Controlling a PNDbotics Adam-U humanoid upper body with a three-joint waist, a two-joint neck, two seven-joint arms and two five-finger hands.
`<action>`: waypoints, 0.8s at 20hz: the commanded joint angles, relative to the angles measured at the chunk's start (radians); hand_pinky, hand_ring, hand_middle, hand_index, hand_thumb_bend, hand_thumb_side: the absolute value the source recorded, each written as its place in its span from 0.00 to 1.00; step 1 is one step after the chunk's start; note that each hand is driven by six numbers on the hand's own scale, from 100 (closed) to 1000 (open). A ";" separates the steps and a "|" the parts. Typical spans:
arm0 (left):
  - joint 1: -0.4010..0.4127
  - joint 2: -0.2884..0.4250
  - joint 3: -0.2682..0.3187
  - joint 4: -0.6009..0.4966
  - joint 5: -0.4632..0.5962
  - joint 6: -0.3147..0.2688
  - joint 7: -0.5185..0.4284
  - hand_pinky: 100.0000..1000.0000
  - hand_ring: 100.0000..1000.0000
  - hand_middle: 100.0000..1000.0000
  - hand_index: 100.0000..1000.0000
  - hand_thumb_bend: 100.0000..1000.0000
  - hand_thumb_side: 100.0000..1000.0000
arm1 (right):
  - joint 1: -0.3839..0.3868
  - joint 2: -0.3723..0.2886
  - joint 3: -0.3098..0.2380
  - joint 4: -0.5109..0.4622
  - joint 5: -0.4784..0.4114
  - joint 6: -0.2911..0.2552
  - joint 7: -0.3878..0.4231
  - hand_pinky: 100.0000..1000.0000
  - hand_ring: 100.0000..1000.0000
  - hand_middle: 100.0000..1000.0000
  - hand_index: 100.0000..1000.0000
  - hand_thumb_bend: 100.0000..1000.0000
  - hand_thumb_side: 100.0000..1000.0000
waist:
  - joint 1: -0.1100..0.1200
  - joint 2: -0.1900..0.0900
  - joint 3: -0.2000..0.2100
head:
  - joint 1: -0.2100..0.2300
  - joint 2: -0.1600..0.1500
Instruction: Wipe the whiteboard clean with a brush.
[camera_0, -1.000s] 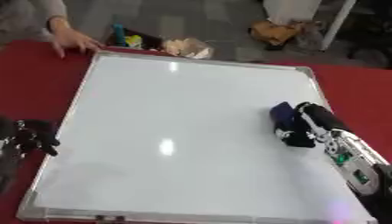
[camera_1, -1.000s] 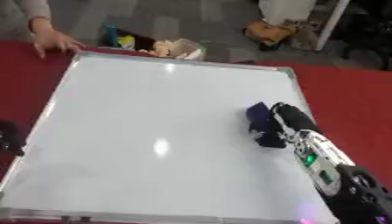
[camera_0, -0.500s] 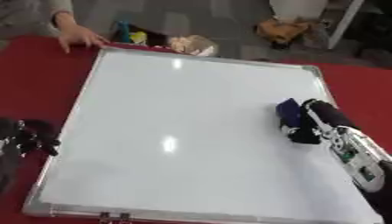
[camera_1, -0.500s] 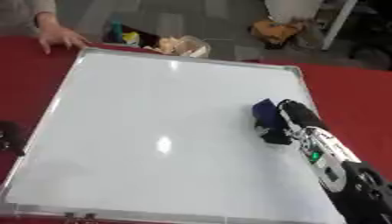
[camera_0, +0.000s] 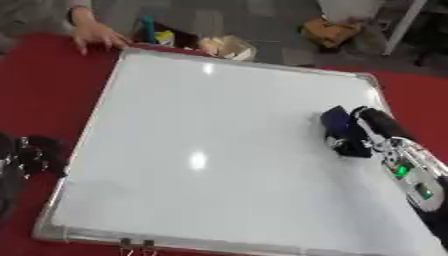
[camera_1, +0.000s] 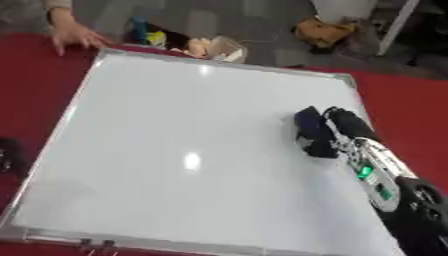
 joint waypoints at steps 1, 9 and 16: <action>-0.014 0.019 0.005 -0.019 -0.002 -0.002 -0.002 0.43 0.49 0.52 0.62 0.69 0.91 | -0.005 0.017 0.036 0.013 -0.008 -0.017 0.019 0.61 0.56 0.51 0.38 0.00 0.42 | 0.010 -0.006 0.007 | 0.001 -0.006; -0.012 0.018 0.002 -0.018 0.002 -0.001 -0.004 0.43 0.49 0.52 0.62 0.69 0.90 | -0.037 0.032 0.078 -0.012 0.014 -0.049 0.052 0.61 0.56 0.51 0.38 0.00 0.41 | 0.014 -0.015 -0.001 | -0.003 -0.003; -0.011 0.016 0.002 -0.017 0.003 0.000 -0.005 0.43 0.49 0.52 0.62 0.69 0.90 | -0.048 0.041 0.115 -0.073 0.037 -0.078 0.081 0.61 0.56 0.51 0.38 0.00 0.39 | 0.013 -0.020 -0.008 | -0.004 -0.003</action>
